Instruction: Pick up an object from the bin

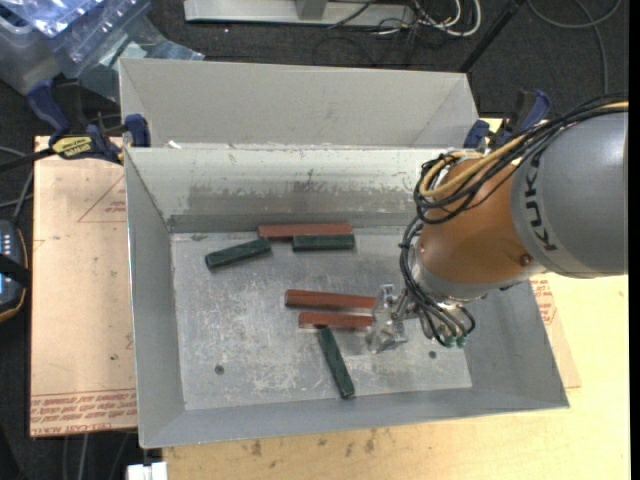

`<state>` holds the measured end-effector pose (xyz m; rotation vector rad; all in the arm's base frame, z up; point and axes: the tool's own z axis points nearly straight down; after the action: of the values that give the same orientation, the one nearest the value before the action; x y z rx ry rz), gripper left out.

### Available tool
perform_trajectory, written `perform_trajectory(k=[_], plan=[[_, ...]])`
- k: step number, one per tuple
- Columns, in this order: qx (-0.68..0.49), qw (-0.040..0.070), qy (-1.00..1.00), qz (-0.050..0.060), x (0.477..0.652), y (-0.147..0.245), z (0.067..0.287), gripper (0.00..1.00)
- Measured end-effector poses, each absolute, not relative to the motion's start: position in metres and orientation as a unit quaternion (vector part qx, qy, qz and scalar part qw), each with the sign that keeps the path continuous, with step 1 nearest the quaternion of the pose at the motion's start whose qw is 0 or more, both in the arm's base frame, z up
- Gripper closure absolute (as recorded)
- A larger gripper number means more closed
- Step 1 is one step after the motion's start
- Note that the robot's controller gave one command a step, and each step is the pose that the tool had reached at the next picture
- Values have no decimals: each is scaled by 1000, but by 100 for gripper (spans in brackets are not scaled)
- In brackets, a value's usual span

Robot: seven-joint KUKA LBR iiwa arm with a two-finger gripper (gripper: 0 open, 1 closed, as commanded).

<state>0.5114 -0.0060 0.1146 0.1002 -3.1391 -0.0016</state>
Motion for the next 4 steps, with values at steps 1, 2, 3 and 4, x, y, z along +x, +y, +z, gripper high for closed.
perform_trajectory(k=[1, 2, 3, 4], plan=[[32, 0, -999, 0, 511, -6, 115, 0], [32, 0, -999, 0, 511, -6, 115, 0], [13, -7, -1000, -3, 578, -12, 83, 100], [13, -7, -1000, -3, 578, -12, 83, 100]])
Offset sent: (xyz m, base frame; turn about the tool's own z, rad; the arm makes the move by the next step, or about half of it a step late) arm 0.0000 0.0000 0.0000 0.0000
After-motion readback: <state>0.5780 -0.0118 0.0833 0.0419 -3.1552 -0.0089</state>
